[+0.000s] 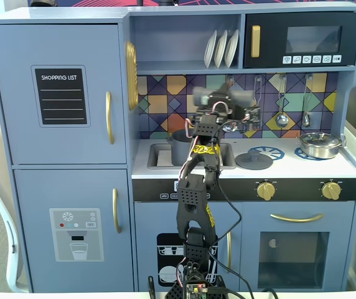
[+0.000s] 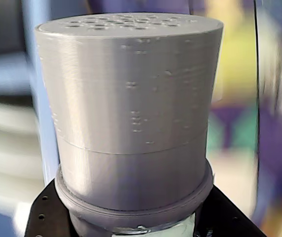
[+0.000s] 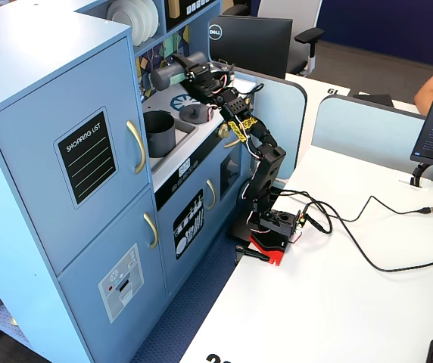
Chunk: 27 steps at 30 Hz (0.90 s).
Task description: Put salt in the gray recipient
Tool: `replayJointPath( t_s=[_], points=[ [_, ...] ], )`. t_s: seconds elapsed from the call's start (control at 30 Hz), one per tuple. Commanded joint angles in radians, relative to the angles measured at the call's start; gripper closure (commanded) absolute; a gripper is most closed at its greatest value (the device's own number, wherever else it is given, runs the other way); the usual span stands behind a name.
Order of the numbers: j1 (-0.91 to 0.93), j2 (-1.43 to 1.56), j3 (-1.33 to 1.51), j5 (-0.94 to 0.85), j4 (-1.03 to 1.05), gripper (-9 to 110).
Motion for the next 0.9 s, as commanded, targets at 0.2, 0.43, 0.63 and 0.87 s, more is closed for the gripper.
replayJointPath(
  t_s=[0.2,0.43,0.63,0.87],
  points=[
    [0.298,-0.075,-0.133,-0.453,-0.029,101],
    [0.440,-0.120,-0.049,-0.920,-0.287,101],
    [0.489,-0.204,-0.003,-1.209,-0.371,101],
    [0.480,-0.264,0.041,-1.456,-0.353,101]
  ],
)
